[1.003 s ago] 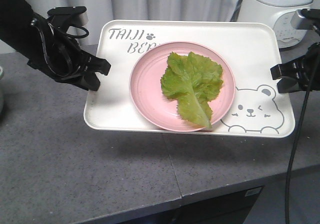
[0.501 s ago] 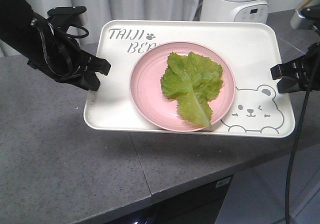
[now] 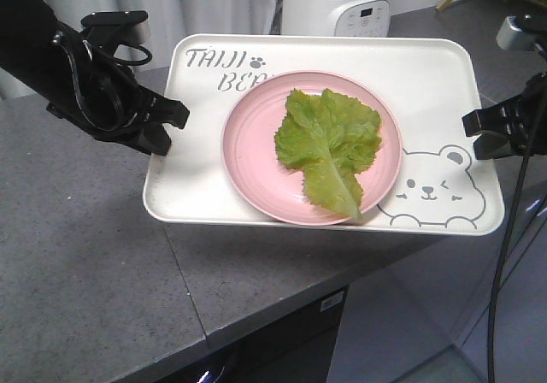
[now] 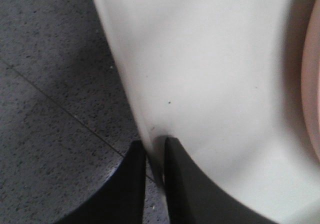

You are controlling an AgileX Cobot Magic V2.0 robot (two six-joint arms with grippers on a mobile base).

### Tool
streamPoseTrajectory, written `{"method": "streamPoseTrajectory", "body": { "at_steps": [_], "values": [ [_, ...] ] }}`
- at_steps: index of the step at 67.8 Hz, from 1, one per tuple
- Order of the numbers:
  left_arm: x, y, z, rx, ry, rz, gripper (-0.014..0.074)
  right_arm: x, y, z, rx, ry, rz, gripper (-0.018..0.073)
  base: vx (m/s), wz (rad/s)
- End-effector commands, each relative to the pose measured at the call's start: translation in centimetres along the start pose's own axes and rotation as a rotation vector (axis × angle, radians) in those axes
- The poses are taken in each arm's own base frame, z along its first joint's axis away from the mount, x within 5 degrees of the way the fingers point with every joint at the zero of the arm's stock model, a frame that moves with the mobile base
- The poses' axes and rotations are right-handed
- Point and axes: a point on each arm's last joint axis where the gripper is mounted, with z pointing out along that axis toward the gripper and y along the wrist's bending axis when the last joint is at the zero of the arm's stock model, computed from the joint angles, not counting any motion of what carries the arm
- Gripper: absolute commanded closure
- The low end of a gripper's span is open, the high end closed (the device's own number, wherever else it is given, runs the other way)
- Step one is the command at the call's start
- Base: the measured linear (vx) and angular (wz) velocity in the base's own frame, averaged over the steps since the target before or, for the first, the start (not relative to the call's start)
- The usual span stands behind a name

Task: Transfer vegetables to tray and serve
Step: 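Hold the tray while the base turns away from the counter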

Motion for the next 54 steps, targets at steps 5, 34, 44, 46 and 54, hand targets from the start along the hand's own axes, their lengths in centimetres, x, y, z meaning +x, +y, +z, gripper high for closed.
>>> {"method": "streamPoseTrajectory", "body": {
  "at_steps": [5, 34, 44, 46, 54],
  "values": [
    [-0.95, -3.94, -2.82, 0.228, -0.164, -0.014, 0.0602, -0.91, 3.06, -2.08, -0.181, -0.106, 0.002, 0.0565, 0.0, -0.26],
    [-0.95, -3.94, -2.82, 0.228, -0.164, -0.014, 0.0602, -0.91, 3.06, -2.08, -0.181, -0.106, 0.002, 0.0565, -0.01, -0.27],
    [-0.95, -3.94, -2.82, 0.228, -0.164, -0.014, 0.0602, -0.91, 3.06, -2.08, -0.181, -0.106, 0.002, 0.0565, -0.01, -0.27],
    [-0.95, -3.94, -2.82, 0.228, -0.164, -0.014, 0.0602, -0.91, 3.06, -2.08, -0.181, -0.106, 0.002, 0.0565, -0.01, -0.27],
    [-0.95, -3.94, -2.82, 0.228, -0.164, -0.014, 0.0602, -0.91, 3.05, -2.08, -0.181, -0.107, 0.002, 0.0565, -0.01, -0.28]
  ]
}}
